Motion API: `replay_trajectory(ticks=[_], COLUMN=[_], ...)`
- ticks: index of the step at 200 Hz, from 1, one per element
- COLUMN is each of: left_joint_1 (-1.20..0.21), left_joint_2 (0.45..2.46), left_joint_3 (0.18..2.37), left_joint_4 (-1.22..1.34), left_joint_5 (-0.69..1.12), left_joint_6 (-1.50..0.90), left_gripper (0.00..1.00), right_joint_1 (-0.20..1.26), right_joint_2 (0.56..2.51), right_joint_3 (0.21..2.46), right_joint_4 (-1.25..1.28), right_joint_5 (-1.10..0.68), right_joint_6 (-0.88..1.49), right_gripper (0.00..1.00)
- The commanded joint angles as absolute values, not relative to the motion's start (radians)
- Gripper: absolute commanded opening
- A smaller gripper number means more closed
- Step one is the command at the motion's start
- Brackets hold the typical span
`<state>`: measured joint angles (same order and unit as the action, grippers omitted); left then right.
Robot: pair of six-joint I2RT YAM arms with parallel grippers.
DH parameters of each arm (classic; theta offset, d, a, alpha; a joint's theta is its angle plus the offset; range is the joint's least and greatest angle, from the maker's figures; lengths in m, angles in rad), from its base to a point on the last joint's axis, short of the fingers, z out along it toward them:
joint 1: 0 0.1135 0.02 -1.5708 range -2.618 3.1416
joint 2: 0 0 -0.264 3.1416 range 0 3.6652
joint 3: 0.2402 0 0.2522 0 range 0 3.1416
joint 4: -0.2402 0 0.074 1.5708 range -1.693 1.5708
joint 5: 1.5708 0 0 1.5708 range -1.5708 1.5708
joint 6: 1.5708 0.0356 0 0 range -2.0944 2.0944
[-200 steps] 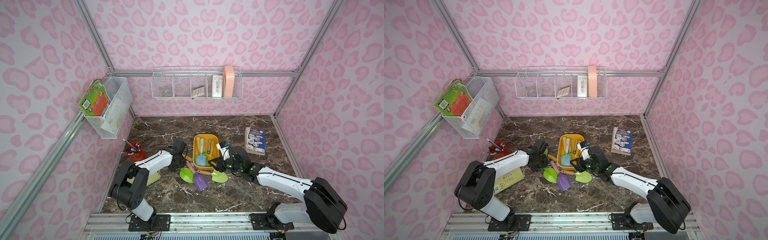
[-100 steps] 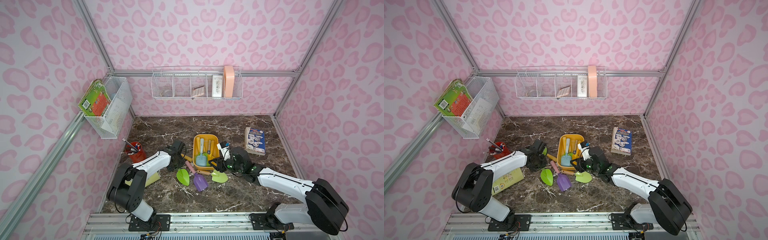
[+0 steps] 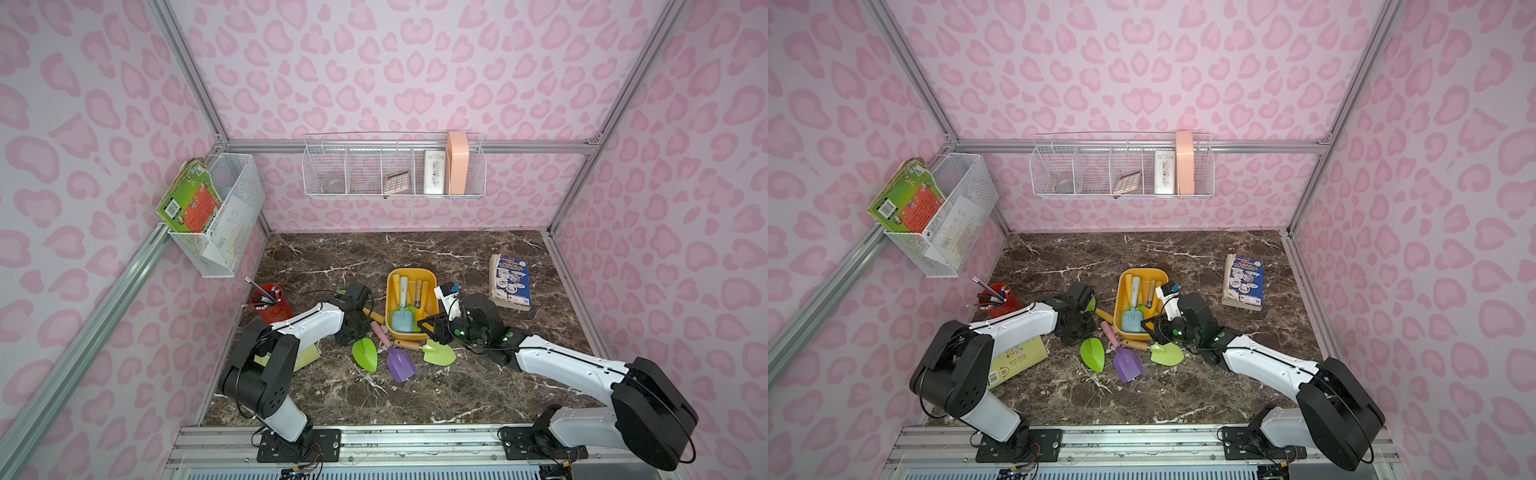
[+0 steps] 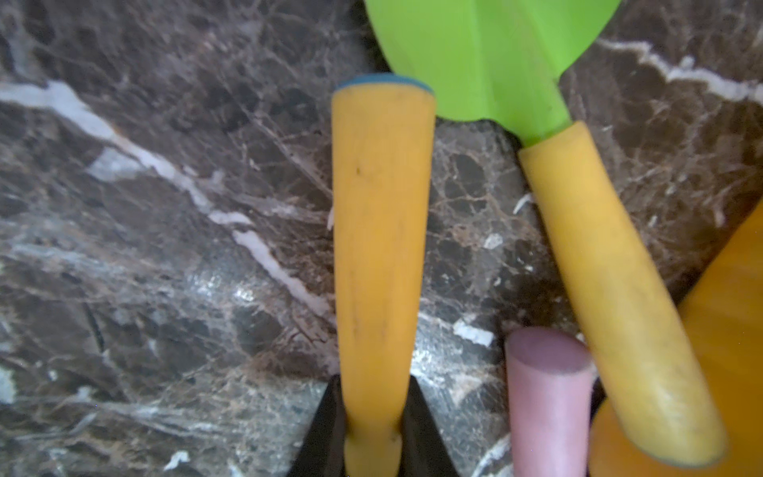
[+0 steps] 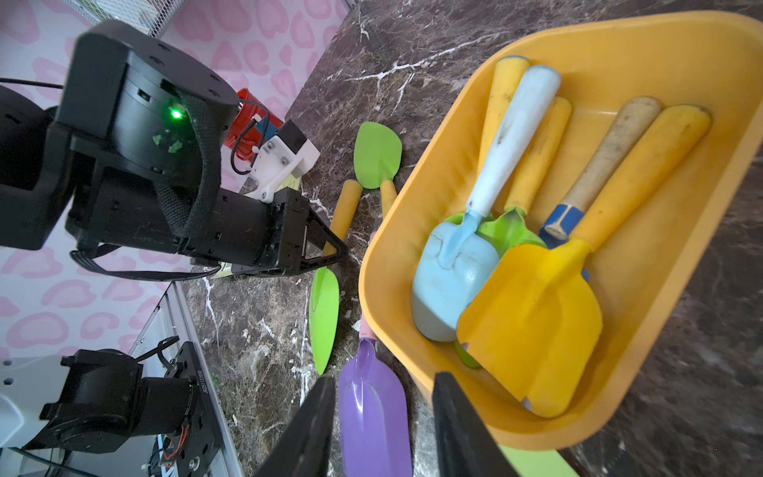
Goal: Put the shovel into the storage box
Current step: Pick up the shovel from the center of the board, then place the shovel in the storage box.
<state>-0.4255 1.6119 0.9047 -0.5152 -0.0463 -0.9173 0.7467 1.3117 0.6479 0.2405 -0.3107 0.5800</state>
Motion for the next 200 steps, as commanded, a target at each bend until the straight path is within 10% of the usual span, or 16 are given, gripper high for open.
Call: replay_trajectory(ticks=[1, 89, 200], left_joint_1=[-0.425, -0.427, -0.578], left_joint_2=[1.58, 1.356, 1.53], left_joint_3=[0.909, 0.97, 1.273], left_joint_4=[-0.549, -0.686, -0.752], left_joint_5=[-0.063, -0.087, -0.005], left_joint_6=[-0.899, -0.766, -0.67], left_gripper=[0.14, 0.11, 0.09], right_joint_1=[0.747, 0.729, 0.664], right_joint_2=[1.307, 1.298, 1.189], right_joint_3=[0.648, 0.687, 0.625], right_joint_4=[0.249, 0.189, 0.161], right_joint_5=[-0.311, -0.298, -0.275], right_joint_6=[0.581, 0.557, 0.572], right_gripper=[0.42, 0.42, 0.42])
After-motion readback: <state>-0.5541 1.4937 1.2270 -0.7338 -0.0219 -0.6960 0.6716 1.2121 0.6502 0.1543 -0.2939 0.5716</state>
